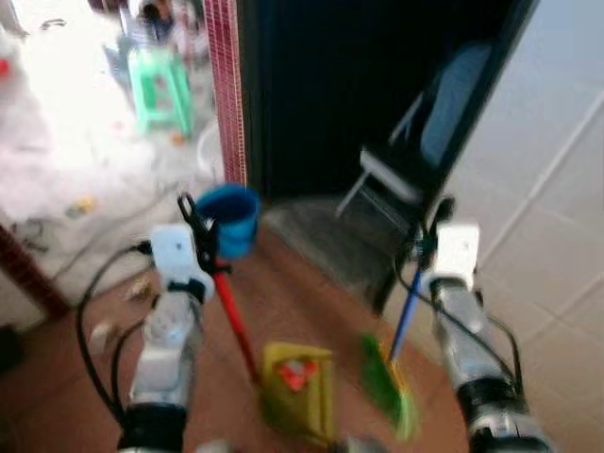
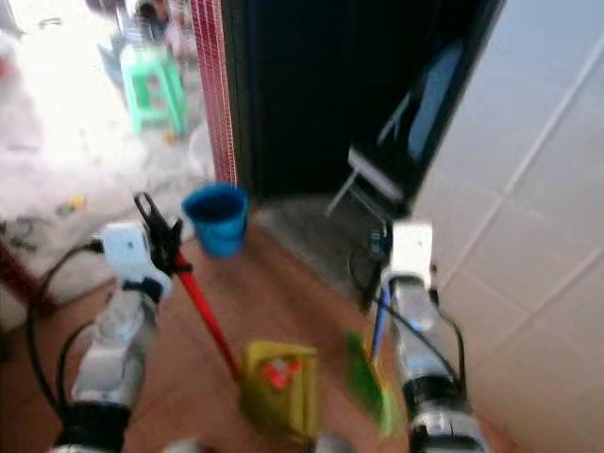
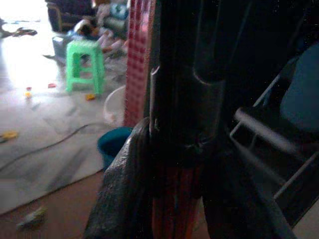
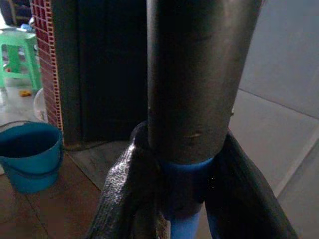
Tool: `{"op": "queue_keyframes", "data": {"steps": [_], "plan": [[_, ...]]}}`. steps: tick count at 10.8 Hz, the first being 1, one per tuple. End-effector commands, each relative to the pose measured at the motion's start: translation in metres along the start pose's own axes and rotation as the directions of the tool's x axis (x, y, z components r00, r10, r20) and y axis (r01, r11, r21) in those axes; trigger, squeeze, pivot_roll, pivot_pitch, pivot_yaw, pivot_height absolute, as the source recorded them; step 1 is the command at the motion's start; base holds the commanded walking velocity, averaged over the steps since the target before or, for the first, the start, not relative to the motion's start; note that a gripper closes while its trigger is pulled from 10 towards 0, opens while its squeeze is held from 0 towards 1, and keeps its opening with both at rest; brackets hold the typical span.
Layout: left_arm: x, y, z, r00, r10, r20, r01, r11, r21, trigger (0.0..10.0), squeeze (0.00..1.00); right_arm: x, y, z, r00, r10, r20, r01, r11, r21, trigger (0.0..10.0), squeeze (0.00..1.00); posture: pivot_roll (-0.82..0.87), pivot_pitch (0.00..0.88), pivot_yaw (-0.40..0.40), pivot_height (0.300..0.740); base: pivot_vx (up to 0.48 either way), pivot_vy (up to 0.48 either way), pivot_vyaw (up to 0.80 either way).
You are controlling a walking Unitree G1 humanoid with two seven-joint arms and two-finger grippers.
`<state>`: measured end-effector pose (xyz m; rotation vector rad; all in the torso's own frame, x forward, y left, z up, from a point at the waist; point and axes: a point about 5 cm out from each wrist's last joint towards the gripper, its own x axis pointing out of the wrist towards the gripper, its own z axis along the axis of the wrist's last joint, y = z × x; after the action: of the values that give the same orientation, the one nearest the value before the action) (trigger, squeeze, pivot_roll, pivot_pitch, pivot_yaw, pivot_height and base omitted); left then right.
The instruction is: Sweep floor
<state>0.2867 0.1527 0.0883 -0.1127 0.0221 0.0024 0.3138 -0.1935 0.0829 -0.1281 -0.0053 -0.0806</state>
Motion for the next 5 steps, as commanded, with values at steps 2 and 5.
{"op": "queue_keyframes", "data": {"steps": [2,5], "plan": [[0.0071,-0.005,0.0153,0.998,0.008,0.068,-0.007,1.0,-0.015,10.0,0.0,0.002,-0.0017,0.0027,1.0,-0.009,0.004,0.009,1.0,0.014,10.0,0.0,-0.04,0.0,-0.025,0.74,0.0,0.0,0.0],[0.0011,-0.008,0.0162,0.997,0.021,0.074,-0.02,1.0,-0.014,10.0,0.0,-0.0004,-0.0005,0.0022,1.0,0.007,0.006,-0.008,1.0,0.019,10.0,0.0,-0.03,0.0,-0.022,0.74,0.0,0.0,0.0]]}}
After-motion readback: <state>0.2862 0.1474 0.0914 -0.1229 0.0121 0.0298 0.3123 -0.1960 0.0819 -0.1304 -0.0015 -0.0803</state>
